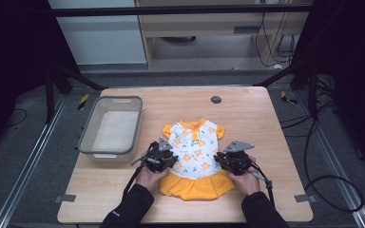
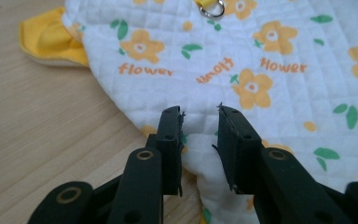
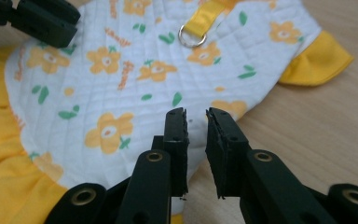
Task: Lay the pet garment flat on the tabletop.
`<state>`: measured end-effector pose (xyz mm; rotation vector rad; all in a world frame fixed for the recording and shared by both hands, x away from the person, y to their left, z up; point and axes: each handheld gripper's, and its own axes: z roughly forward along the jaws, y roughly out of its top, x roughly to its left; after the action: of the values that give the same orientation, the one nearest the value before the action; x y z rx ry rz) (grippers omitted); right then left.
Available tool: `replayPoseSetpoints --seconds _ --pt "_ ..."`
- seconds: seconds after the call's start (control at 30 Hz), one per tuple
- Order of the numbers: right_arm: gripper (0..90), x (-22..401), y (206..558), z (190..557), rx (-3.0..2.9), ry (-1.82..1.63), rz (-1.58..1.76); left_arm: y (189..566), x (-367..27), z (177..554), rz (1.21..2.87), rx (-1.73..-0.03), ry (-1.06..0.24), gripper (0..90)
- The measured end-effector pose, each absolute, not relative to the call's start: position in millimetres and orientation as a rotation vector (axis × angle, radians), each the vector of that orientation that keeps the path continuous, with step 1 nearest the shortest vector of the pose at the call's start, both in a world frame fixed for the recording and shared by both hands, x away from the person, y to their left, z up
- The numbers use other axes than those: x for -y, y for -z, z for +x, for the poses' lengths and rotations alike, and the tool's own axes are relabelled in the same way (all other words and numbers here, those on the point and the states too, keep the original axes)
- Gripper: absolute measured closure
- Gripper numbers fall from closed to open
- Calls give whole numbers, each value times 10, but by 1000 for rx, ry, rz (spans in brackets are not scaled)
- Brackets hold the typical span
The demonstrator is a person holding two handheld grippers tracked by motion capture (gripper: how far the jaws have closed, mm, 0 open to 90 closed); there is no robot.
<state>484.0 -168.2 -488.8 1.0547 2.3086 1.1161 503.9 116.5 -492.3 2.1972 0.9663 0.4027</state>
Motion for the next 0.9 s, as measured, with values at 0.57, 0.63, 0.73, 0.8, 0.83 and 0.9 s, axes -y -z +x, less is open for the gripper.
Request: replayPoseSetpoints --seconds 0.57,0.63,0.73,0.8,0.83,0.9 --pt "858 1609 5018 4697 -2374 -1069 1101 4966 -1186 5000 2175 -955 -435 694" --pt "857 1612 5018 4703 -2370 -1063 1106 4964 -1184 4995 2175 -956 -444 682" --pt "838 1614 5015 4701 -2370 -1066 1093 4940 -1197 4994 2176 -966 -440 634" --pt "812 1632 4995 4698 -2356 -1071 1091 4906 -1220 4983 2167 -969 -427 602" --pt "803 1648 4979 4697 -2341 -1089 1096 4879 -1230 4967 2167 -964 -431 589" --pt "792 1696 4926 4688 -2308 -1124 1097 4821 -1261 4916 2153 -946 -429 565"
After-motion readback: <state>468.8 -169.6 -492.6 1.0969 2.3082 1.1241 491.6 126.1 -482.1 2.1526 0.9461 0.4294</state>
